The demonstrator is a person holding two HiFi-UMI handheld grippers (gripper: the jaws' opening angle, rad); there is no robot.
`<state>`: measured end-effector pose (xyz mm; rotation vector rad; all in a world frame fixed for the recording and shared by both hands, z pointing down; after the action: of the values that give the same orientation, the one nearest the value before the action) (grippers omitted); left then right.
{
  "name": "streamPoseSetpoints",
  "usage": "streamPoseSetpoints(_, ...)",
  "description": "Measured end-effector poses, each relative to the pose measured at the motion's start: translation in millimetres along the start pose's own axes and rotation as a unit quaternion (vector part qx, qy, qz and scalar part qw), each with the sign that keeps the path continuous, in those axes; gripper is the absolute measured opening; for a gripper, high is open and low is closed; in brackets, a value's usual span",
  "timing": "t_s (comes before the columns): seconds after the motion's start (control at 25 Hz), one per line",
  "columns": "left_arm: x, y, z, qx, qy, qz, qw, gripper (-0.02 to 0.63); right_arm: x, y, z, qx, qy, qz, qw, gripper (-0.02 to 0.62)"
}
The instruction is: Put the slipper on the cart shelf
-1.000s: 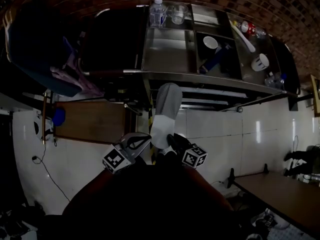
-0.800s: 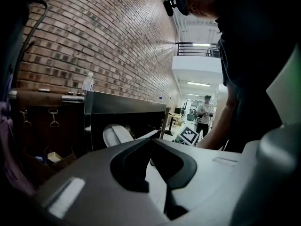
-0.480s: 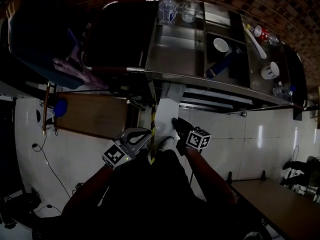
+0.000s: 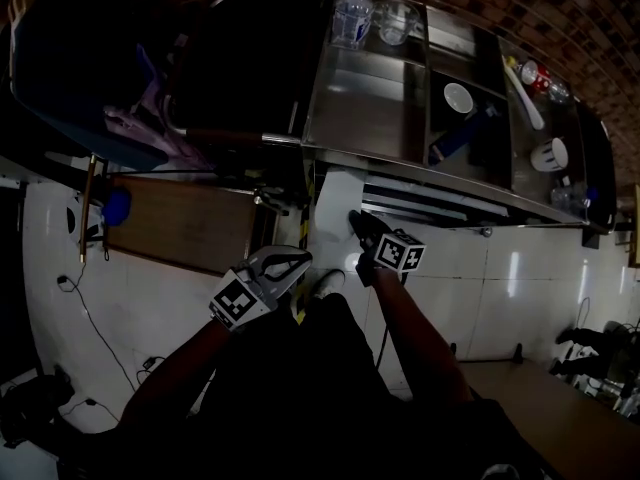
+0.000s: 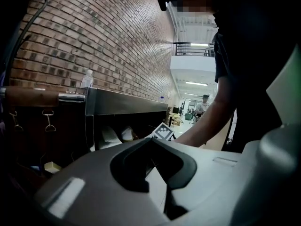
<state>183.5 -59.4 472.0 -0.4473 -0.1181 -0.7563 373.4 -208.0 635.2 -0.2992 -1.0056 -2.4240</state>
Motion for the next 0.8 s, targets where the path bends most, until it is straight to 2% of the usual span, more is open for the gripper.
streamPoseSetpoints(0.44, 4.3, -1.6, 3.1, -0.014, 0.003, -0.008, 0.9999, 0.002, 26.2, 40.8, -33.4, 0.002, 0.017, 0.017, 1.0, 0.054)
streamPoseSetpoints(0.6, 4.5, -4.8, 8.8, -0.005, 0.0, -0.015, 0.9999, 0.002, 34.3, 47.4, -42.4, -0.006, 0.029, 0.017, 0.999, 0.054)
streamPoseSetpoints(0.8, 8.8, -6.0, 3.2, -0.02, 0.008, -0.022, 0.9995, 0.002, 42.1, 49.2, -56.4, -0.062, 0.039, 0.034, 0.997, 0.054)
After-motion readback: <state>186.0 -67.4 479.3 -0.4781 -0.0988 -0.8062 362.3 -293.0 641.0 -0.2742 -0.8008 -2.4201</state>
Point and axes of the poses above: the fingertips, and each gripper's own axes: x forward along the fingers, y to its right, z out of its underside, the point moved 8 cm from there along -x, backward along the fingers, and after that the axes turned 12 degrees about -x, right-handed, at the moved point
